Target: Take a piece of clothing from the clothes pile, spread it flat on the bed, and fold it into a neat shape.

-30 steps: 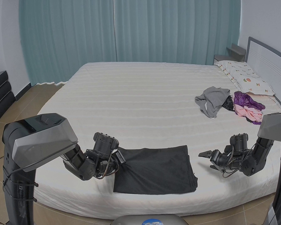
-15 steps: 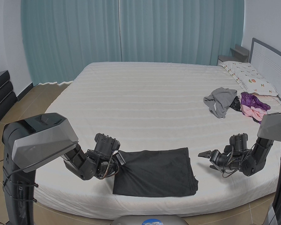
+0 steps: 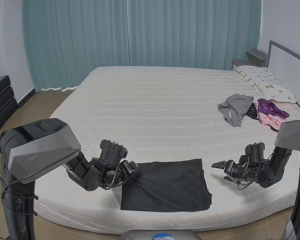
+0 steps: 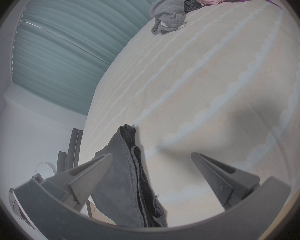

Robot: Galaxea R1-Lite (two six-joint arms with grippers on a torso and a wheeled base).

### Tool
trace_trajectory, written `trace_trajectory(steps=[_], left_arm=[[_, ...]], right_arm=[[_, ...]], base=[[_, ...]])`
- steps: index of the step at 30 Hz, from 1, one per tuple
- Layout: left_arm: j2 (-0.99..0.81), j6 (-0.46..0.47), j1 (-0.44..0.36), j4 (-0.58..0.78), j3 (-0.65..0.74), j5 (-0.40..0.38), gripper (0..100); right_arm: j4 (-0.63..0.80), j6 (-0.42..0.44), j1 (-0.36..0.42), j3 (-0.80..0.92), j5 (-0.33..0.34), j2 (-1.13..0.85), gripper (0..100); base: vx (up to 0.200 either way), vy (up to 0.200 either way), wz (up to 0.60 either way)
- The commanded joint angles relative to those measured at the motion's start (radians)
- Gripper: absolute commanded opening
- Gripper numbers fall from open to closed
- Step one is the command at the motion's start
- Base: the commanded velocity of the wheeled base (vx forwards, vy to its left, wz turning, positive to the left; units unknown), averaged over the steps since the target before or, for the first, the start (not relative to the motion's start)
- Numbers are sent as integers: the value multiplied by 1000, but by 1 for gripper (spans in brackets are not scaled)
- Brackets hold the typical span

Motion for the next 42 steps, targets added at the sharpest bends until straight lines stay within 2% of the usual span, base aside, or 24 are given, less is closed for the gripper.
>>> trace_trajectory(steps=[1,14,18,23,25,27,28,31,35,37,39,42], left_arm=[[-6,0,7,0,-3,-2,100],[-2,-2,46,0,-18,-4,100],[-25,-2,73,7,-20,-7,100],[-96,0,90,6,2,-5,100],[-128,4,95,0,20,-2,100],[-136,7,96,-2,23,3,100],[-222,13,119,1,32,29,100],[-343,13,131,0,74,35,100],[-530,46,150,0,158,41,100],[-575,69,156,-4,186,44,100],[-685,148,161,-4,250,79,100],[-783,201,159,-5,313,148,100]], right_arm=[[0,0,1,2,-1,1,100],[-2,4,5,5,-3,1,100],[-2,37,-2,-8,1,-5,100],[-56,63,7,45,-38,-40,100],[-135,61,16,107,-87,-112,100],[-149,60,21,122,-99,-132,100],[-180,49,48,209,-157,-295,100],[-155,33,53,268,-167,-450,100],[-77,-65,47,323,-191,-672,100],[-63,-83,47,332,-194,-729,100],[-10,-123,53,349,-197,-891,100],[116,-183,53,355,-197,-1037,100]], base=[[0,0,0],[0,0,0],[0,0,0],[0,0,0],[0,0,0],[0,0,0],[0,0,0],[0,0,0],[0,0,0],[0,0,0],[0,0,0],[0,0,0]])
